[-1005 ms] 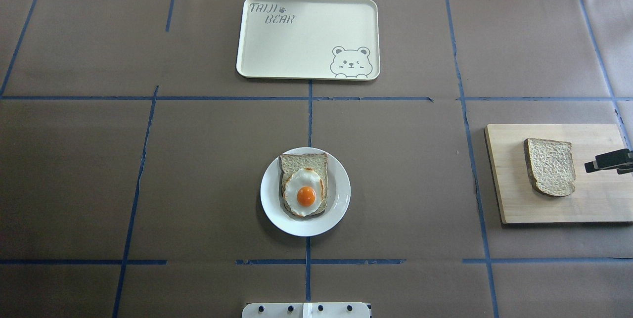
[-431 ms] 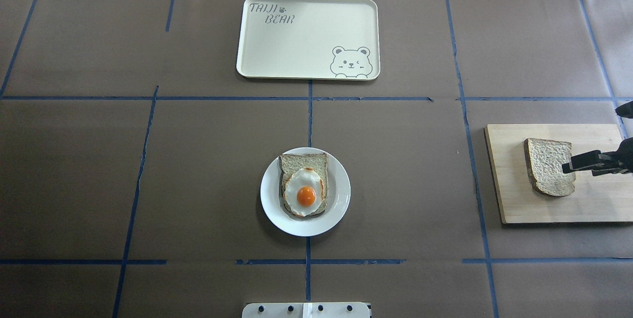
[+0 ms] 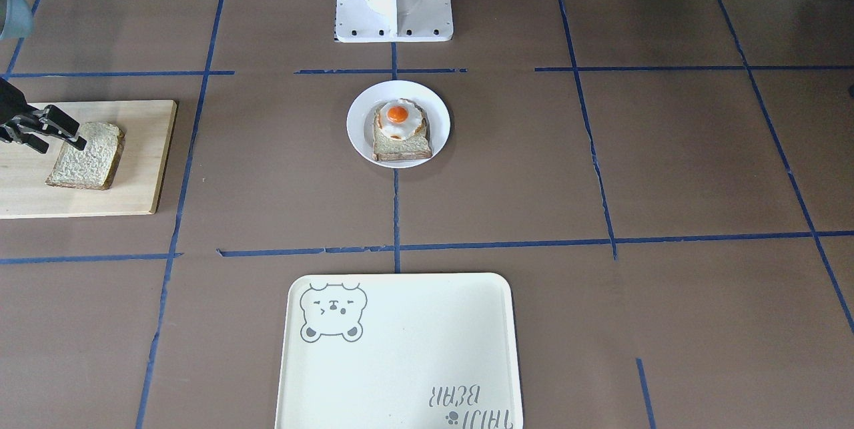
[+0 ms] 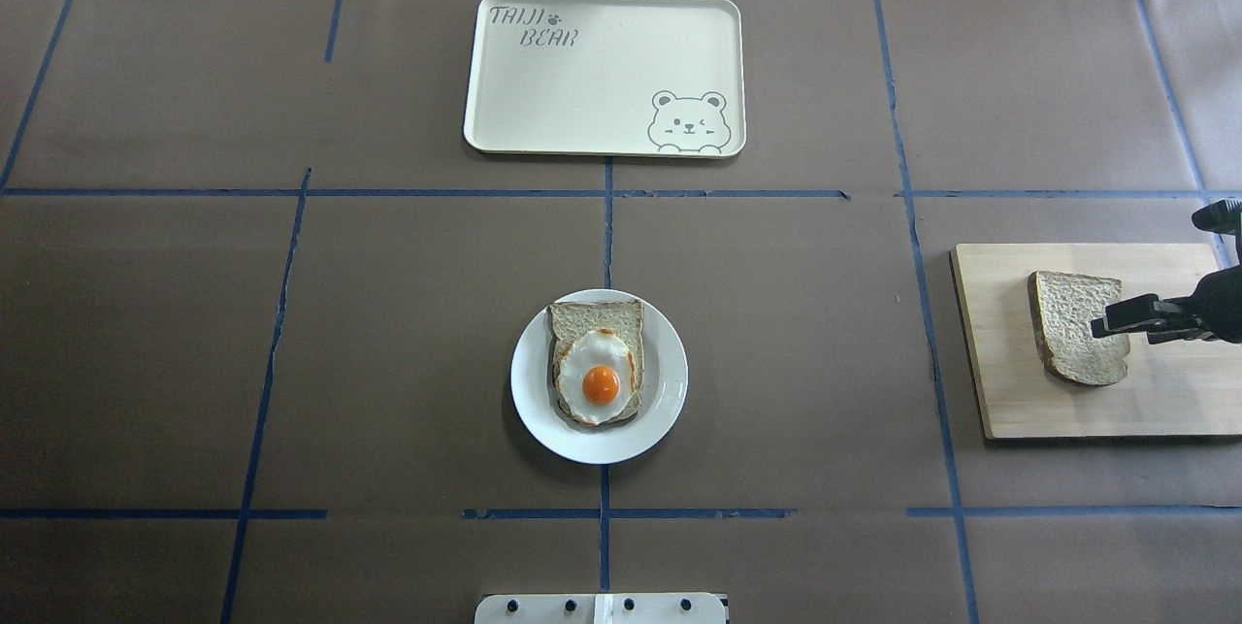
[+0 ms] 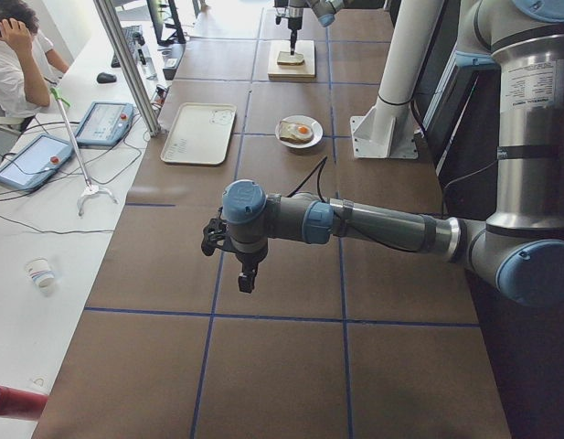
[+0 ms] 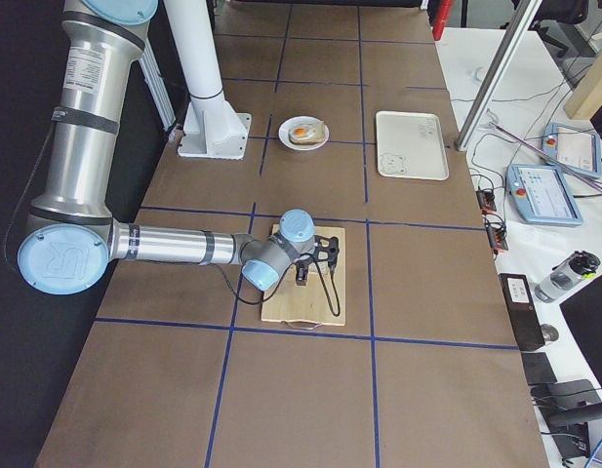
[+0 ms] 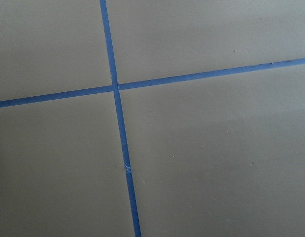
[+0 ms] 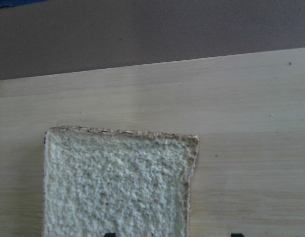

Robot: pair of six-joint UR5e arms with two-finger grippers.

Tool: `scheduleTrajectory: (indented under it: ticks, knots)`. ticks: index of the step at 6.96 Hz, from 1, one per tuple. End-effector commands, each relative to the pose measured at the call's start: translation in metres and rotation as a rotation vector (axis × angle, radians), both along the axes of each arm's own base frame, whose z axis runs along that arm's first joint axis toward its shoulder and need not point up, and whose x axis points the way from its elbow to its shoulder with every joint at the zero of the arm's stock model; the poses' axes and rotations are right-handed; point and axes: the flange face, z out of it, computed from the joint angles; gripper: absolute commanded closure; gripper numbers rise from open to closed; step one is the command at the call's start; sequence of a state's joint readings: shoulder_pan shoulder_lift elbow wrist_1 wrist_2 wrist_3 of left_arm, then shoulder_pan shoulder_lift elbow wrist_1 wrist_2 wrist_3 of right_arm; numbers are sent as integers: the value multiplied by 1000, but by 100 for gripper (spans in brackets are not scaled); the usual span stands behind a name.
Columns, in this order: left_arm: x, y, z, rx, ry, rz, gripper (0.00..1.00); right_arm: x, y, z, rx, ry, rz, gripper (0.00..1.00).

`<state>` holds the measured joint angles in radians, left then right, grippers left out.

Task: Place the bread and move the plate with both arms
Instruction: 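Lower the right gripper to the bread slice on the wooden board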

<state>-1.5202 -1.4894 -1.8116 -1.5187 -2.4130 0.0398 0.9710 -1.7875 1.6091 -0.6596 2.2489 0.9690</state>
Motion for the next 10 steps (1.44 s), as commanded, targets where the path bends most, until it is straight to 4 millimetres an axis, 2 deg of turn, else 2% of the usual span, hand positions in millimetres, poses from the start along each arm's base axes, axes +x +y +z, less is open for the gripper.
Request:
scheduleTrajectory:
  ticks: [1,2,4,6,10]
  knots:
    - [0,0,0,0,0,0,0,-1,0,2,-10,5,9,48]
    - [0,0,0,0,0,0,0,-3,-1,1,-7,10,13,59]
    - [0,0,-1,3,2,0,0,-4,1,1,-8,10,9,98]
    - [0,0,-1,2,2,0,0,-4,0,-5,3,2,11,100]
    - [0,1,-4,7,2,-1,0,-3,1,-4,0,2,9,100]
